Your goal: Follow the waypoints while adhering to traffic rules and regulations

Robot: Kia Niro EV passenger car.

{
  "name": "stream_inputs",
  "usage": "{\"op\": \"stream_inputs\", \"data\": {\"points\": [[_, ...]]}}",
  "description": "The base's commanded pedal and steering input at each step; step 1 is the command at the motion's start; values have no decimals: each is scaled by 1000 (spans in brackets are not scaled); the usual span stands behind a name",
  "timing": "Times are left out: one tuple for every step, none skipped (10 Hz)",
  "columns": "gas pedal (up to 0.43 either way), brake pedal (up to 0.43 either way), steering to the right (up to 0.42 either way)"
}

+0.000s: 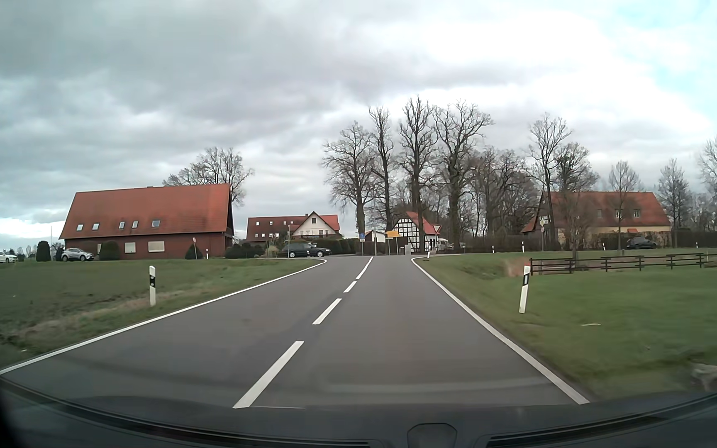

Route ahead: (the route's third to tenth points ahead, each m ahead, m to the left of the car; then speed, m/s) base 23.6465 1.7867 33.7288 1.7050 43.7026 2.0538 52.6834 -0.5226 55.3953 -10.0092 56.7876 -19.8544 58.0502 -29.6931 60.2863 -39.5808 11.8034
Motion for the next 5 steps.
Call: {"op": "stream_inputs", "data": {"points": [[0,18,4],[0,73,4],[0,91,3],[0,104,3],[0,98,2]]}}
